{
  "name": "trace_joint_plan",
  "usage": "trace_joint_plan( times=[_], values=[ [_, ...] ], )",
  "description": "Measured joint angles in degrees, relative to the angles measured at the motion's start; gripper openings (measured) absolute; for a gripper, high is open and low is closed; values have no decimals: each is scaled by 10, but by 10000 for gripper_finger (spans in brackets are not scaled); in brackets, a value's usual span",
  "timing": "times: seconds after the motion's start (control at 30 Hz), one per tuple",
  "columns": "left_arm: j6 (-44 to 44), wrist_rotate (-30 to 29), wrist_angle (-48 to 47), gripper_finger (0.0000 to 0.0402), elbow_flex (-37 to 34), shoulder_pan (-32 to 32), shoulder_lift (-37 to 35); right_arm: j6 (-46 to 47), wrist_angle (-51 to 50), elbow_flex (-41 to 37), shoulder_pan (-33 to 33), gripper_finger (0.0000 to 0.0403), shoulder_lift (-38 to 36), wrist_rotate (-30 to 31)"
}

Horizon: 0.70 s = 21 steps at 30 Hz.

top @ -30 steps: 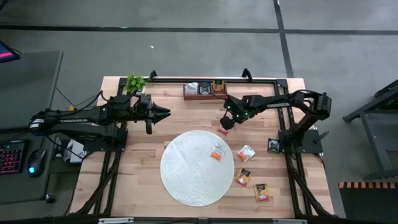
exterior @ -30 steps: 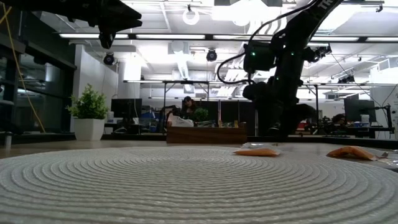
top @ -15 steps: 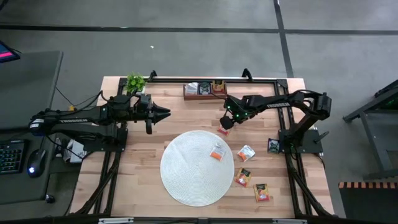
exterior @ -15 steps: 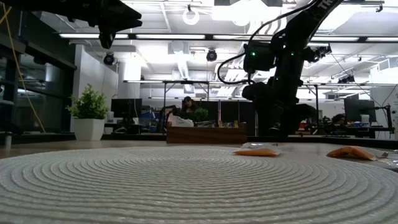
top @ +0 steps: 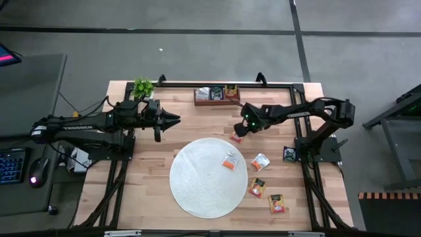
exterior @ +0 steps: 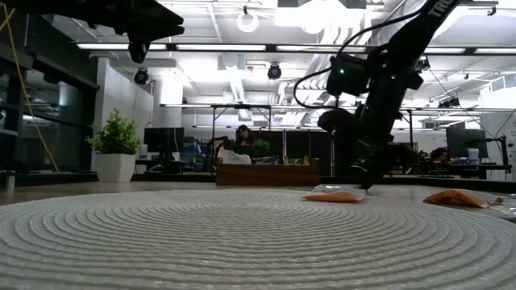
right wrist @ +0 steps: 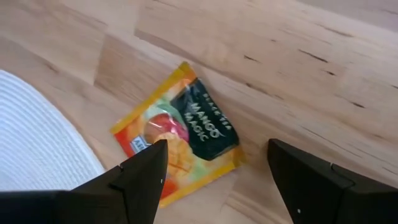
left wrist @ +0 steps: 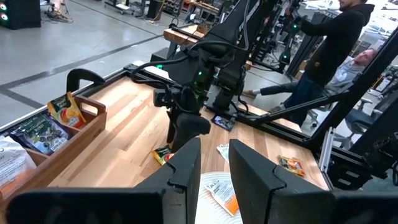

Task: Pick & Place Tea
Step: Put the yellow tea bag into the right section of the wooden organizer

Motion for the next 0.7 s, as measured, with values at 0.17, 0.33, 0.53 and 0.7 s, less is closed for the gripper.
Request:
trace_joint_plan(
  times=[0.17, 0.33, 0.53, 0.7],
  values=[
    [0, 0, 0, 83, 0, 0, 0, 0, 17, 4, 8, 272, 3, -10],
    [0, 0, 0, 83, 0, 0, 0, 5, 19, 4, 8, 272, 5, -25],
    [0, 0, 0, 83, 0, 0, 0, 5, 18, 3, 9, 272, 5, -48],
    [0, 0, 0, 83, 0, 0, 0, 5, 13, 3, 9, 249, 6, -56]
  ],
)
